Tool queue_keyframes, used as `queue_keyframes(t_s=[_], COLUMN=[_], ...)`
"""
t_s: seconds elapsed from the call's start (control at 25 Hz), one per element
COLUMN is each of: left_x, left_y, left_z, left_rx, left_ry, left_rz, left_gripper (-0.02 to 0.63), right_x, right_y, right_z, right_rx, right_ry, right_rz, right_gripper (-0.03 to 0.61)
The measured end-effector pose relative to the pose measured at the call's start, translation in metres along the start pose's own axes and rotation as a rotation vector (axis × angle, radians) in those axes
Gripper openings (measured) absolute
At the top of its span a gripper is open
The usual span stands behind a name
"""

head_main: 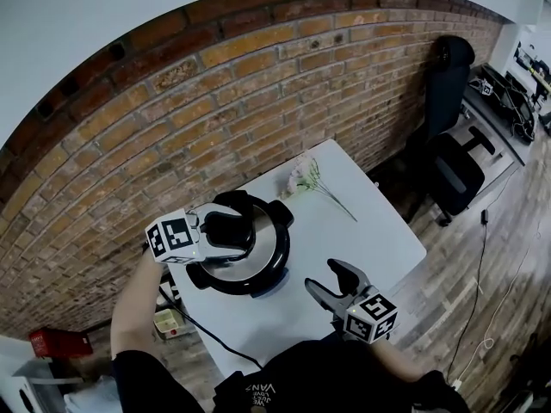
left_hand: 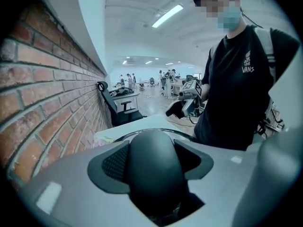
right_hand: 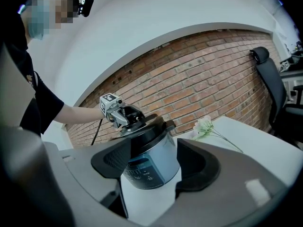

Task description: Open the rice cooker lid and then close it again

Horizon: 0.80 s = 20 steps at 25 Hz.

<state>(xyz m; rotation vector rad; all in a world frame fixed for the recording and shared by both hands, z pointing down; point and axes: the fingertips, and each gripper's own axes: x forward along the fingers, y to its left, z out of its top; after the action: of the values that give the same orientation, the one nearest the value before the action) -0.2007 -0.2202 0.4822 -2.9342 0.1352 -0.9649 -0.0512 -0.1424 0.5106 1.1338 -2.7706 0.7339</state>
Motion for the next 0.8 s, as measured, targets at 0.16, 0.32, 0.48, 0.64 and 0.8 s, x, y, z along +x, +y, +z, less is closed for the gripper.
queue_keyframes(t_s=[0.16, 0.32, 0.48, 0.64, 0.8], left_x=[-0.004, -0.017, -0.037, -0.072, -0.113], left_y=[0.0, 0.002, 0.007, 0.009, 0.008], left_z=[0.004, 0.018, 0.034, 0.049, 0.062], left_rx=[-0.021, -0.026, -0.043, -0.108, -0.18], left_ry=[-0.009, -0.064, -0.142, -0.254, -0.396], left_rz=[0.014, 0.042, 0.122, 0.217, 0.338], left_gripper=[0.287, 0.284, 0.282, 0.281, 0.281], right_x=[-0.003, -0.004, -0.005, -0.004, -0.003], right_y=[0.005, 0.009, 0.014, 0.018, 0.025], right_z=[0.0, 0.0, 0.003, 0.007, 0.012], right_rx=[-0.001, 0.001, 0.0, 0.003, -0.001], right_ry=[-0.01, -0.017, -0.034, -0.047, -0.056], right_rz=[-0.012, -0.018, -0.008, 0.01, 0.028], right_gripper=[0.296, 0.296, 0.296, 0.296, 0.296])
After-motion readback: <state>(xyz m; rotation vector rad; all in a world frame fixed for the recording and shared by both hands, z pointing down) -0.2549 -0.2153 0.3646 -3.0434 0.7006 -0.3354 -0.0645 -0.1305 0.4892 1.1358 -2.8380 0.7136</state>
